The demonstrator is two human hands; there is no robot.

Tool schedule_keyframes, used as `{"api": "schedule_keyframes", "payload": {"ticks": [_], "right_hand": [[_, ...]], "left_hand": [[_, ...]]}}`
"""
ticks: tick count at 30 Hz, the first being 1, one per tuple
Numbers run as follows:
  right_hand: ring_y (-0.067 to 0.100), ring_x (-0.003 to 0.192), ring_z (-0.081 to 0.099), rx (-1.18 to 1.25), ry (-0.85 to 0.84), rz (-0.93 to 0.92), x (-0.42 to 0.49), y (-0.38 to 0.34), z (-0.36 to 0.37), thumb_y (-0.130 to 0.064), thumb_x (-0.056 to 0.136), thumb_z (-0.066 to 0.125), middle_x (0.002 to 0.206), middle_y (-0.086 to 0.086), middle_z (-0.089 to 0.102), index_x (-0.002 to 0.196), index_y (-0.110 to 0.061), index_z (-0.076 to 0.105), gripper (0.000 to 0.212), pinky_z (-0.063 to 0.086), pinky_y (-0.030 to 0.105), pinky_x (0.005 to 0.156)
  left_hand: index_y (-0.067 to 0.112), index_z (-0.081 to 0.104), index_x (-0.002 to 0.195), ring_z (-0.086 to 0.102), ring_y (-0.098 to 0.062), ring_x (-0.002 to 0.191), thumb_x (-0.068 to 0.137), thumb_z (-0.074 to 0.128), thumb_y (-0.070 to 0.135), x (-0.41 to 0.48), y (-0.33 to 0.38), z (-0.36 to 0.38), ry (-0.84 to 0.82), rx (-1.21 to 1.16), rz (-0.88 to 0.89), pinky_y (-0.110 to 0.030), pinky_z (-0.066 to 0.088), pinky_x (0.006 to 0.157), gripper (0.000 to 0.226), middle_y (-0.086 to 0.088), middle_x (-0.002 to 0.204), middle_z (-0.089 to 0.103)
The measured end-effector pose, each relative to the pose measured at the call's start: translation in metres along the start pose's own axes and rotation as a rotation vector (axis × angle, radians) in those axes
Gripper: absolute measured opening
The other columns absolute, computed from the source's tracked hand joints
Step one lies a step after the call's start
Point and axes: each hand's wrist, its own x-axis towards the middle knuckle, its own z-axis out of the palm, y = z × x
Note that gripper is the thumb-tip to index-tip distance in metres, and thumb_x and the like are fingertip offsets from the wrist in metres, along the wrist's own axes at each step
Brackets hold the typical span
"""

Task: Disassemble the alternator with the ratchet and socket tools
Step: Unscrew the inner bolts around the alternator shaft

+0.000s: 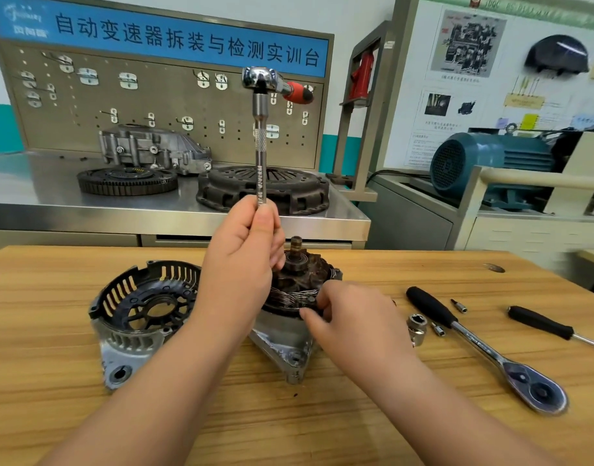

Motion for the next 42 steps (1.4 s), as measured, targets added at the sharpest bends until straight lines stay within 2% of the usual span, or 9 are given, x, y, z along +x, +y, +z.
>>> {"api": "schedule_keyframes", "payload": {"ticks": [4, 7, 11, 15, 25, 30, 35, 39, 42], "right_hand": [[0.009, 0.075, 0.058, 0.137, 0.035, 0.032, 0.004, 0.001, -0.008, -0.047, 0.089, 0.06, 0.078, -0.012, 0.062, 0.083, -0.029, 0.058, 0.019, 0.05, 0.029, 0.065], [0.001, 0.068, 0.057, 0.312, 0.048, 0.064, 0.01, 0.006, -0.02, -0.04, 0.087, 0.067, 0.071, -0.015, 0.06, 0.076, -0.032, 0.057, 0.016, 0.042, 0.013, 0.055], [0.003, 0.071, 0.062, 0.524, 0.011, 0.148, 0.015, 0.025, -0.038, -0.034, 0.085, 0.07, 0.073, -0.01, 0.066, 0.08, -0.026, 0.068, 0.01, 0.053, 0.023, 0.063], [0.003, 0.061, 0.064, 0.635, -0.078, 0.267, 0.011, 0.058, -0.043, -0.028, 0.083, 0.074, 0.066, -0.006, 0.068, 0.077, -0.02, 0.07, 0.011, 0.052, 0.019, 0.051], [0.0, 0.058, 0.063, 0.4, -0.324, 0.399, 0.01, 0.104, 0.002, -0.026, 0.086, 0.073, 0.076, -0.007, 0.072, 0.082, -0.026, 0.07, 0.005, 0.047, 0.015, 0.049], [0.006, 0.08, 0.065, 0.21, -0.436, 0.376, 0.021, 0.104, 0.023, -0.034, 0.086, 0.072, 0.081, -0.009, 0.071, 0.084, -0.026, 0.071, 0.009, 0.057, 0.029, 0.077], [0.008, 0.08, 0.064, 0.088, -0.479, 0.357, 0.031, 0.104, 0.033, -0.033, 0.087, 0.069, 0.085, -0.007, 0.07, 0.093, -0.021, 0.074, 0.015, 0.058, 0.031, 0.078], [0.003, 0.077, 0.059, 0.153, -0.401, 0.33, 0.033, 0.104, 0.03, -0.026, 0.091, 0.065, 0.082, -0.011, 0.064, 0.084, -0.026, 0.066, 0.007, 0.052, 0.02, 0.066], [0.0, 0.065, 0.056, 0.473, -0.134, 0.312, 0.034, 0.095, 0.007, -0.026, 0.093, 0.061, 0.075, -0.01, 0.063, 0.08, -0.023, 0.065, 0.014, 0.043, 0.014, 0.056]], "left_hand": [[0.025, 0.049, 0.069, 0.033, -0.009, 0.052, 0.094, 0.036, 0.032, -0.001, 0.003, 0.0, -0.014, -0.001, 0.019, -0.026, 0.035, 0.053, 0.029, 0.011, 0.055, 0.038], [0.027, 0.05, 0.068, 0.034, -0.009, 0.052, 0.095, 0.036, 0.031, -0.002, 0.004, 0.001, -0.022, -0.001, 0.031, -0.025, 0.036, 0.053, 0.03, 0.011, 0.055, 0.039], [0.03, 0.051, 0.067, 0.034, -0.008, 0.051, 0.094, 0.037, 0.031, -0.002, 0.003, 0.002, -0.038, -0.001, 0.033, -0.024, 0.037, 0.053, 0.03, 0.013, 0.054, 0.039], [0.028, 0.051, 0.067, 0.033, -0.008, 0.051, 0.094, 0.038, 0.03, -0.004, 0.0, 0.005, -0.048, -0.015, 0.027, -0.023, 0.037, 0.053, 0.03, 0.012, 0.054, 0.038], [0.026, 0.052, 0.071, 0.033, -0.012, 0.054, 0.097, 0.037, 0.027, -0.008, -0.003, 0.011, -0.09, -0.011, 0.065, -0.025, 0.037, 0.054, 0.03, 0.011, 0.057, 0.038], [0.026, 0.054, 0.071, 0.033, -0.009, 0.053, 0.095, 0.038, 0.028, -0.009, -0.004, 0.013, -0.104, -0.016, 0.034, -0.021, 0.037, 0.052, 0.029, 0.01, 0.056, 0.039], [0.024, 0.053, 0.073, 0.034, -0.01, 0.053, 0.095, 0.037, 0.027, -0.01, -0.007, 0.013, -0.125, -0.005, 0.016, -0.022, 0.037, 0.052, 0.028, 0.01, 0.055, 0.04], [0.015, 0.051, 0.077, 0.037, -0.01, 0.056, 0.094, 0.037, 0.027, -0.011, -0.009, 0.013, -0.141, 0.001, 0.002, -0.024, 0.038, 0.056, 0.025, 0.009, 0.057, 0.042], [0.014, 0.051, 0.078, 0.04, -0.01, 0.056, 0.093, 0.037, 0.029, -0.012, -0.01, 0.014, -0.155, 0.024, -0.021, -0.025, 0.039, 0.057, 0.025, 0.008, 0.057, 0.043]]}}
